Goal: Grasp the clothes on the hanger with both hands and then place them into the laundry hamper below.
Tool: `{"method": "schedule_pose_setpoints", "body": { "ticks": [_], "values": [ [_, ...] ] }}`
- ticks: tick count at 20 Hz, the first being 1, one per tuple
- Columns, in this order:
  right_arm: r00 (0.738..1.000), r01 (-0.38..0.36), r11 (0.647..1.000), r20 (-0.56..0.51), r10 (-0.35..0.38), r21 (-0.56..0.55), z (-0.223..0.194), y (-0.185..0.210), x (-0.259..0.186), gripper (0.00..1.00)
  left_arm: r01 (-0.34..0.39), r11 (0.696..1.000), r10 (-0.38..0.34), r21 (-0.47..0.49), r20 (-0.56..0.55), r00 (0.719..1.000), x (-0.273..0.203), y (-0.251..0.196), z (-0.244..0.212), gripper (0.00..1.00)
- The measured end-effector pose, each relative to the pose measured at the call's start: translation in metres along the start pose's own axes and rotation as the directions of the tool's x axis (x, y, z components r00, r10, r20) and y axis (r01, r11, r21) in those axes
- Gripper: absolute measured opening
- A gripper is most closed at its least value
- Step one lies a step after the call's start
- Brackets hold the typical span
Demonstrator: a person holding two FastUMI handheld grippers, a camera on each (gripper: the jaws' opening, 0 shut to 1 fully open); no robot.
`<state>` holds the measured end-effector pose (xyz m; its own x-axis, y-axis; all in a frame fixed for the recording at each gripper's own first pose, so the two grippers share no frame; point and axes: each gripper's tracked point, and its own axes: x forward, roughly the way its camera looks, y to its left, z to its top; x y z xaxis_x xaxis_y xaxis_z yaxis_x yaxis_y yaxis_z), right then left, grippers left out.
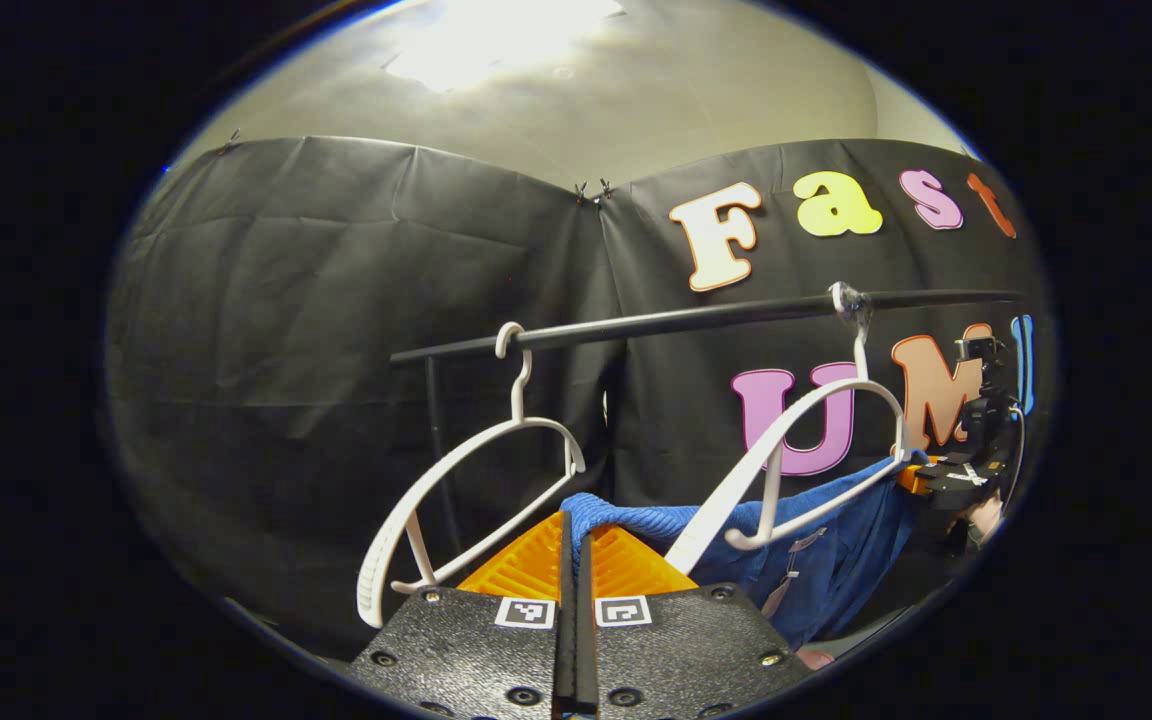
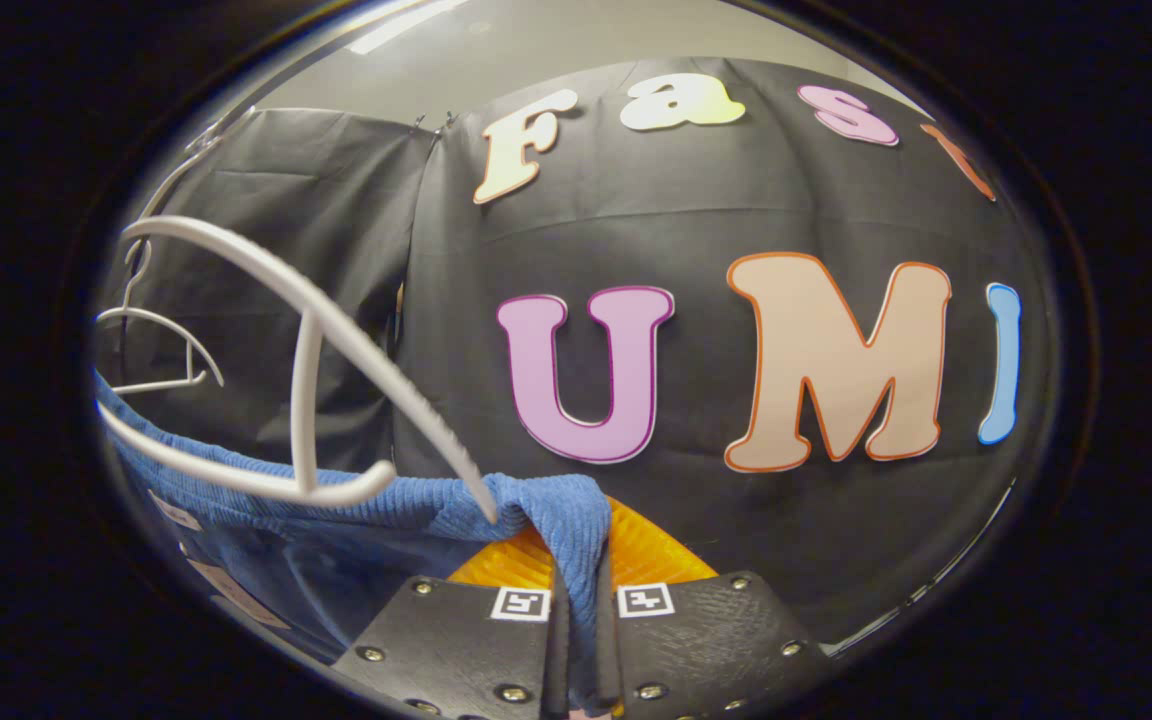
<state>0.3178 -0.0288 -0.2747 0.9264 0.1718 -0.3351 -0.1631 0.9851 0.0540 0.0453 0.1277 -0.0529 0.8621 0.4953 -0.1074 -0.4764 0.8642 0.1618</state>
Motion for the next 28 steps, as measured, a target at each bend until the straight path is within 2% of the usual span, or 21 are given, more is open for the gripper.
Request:
{"method": "schedule_pose_setpoints", "body": {
  "ticks": [1,3,4,9,16,19,20,21,22,23,24,28],
  "values": [
    [1.0,0.003,1.0,-0.007,-0.003,-0.004,-0.005,0.0,-0.004,0.1,0.005,1.0,-0.005,0.004,-0.009,1.0,-0.001,-0.001,-0.005,0.02],
    [1.0,0.009,1.0,-0.024,-0.01,-0.012,-0.015,-0.002,-0.015,0.1,0.011,1.0,-0.011,0.017,-0.024,1.0,-0.003,0.0,-0.015,0.0],
    [0.999,0.011,1.0,-0.035,-0.011,-0.018,-0.021,-0.004,-0.021,0.1,0.014,1.0,-0.013,0.022,-0.033,0.999,-0.004,0.0,-0.02,0.02],
    [0.998,0.024,0.999,-0.063,-0.026,-0.043,-0.034,-0.011,-0.053,0.1,0.045,0.999,-0.042,0.029,-0.1,0.994,-0.014,-0.008,-0.054,0.0],
    [0.997,0.073,0.993,-0.015,-0.075,-0.095,-0.009,-0.031,-0.096,0.1,0.194,0.98,-0.186,0.054,-0.123,0.975,-0.032,-0.06,-0.074,0.01],
    [0.995,0.098,0.991,0.024,-0.096,-0.092,0.014,-0.042,-0.117,0.1,0.271,0.962,-0.265,0.03,-0.123,0.956,-0.038,-0.09,-0.077,0.01],
    [0.994,0.107,0.99,0.038,-0.104,-0.087,0.021,-0.047,-0.121,0.15,0.297,0.955,-0.292,0.024,-0.121,0.949,-0.039,-0.102,-0.076,0.01],
    [0.993,0.113,0.99,0.051,-0.109,-0.085,0.029,-0.051,-0.127,0.15,0.322,0.947,-0.318,0.018,-0.116,0.941,-0.04,-0.114,-0.075,0.01],
    [0.991,0.12,0.989,0.063,-0.114,-0.083,0.037,-0.053,-0.134,0.05,0.349,0.937,-0.346,0.01,-0.11,0.932,-0.04,-0.125,-0.073,0.01],
    [0.99,0.123,0.989,0.073,-0.117,-0.085,0.044,-0.055,-0.14,0.15,0.377,0.926,-0.375,0.0,-0.099,0.922,-0.04,-0.137,-0.071,0.01],
    [0.989,0.126,0.988,0.083,-0.119,-0.085,0.049,-0.058,-0.144,0.1,0.405,0.914,-0.404,-0.009,-0.087,0.911,-0.039,-0.151,-0.067,0.01],
    [0.987,0.12,0.989,0.114,-0.11,-0.085,0.069,-0.056,-0.161,0.1,0.52,0.852,-0.523,-0.06,-0.051,0.851,-0.041,-0.209,-0.056,0.01]
  ]
}}
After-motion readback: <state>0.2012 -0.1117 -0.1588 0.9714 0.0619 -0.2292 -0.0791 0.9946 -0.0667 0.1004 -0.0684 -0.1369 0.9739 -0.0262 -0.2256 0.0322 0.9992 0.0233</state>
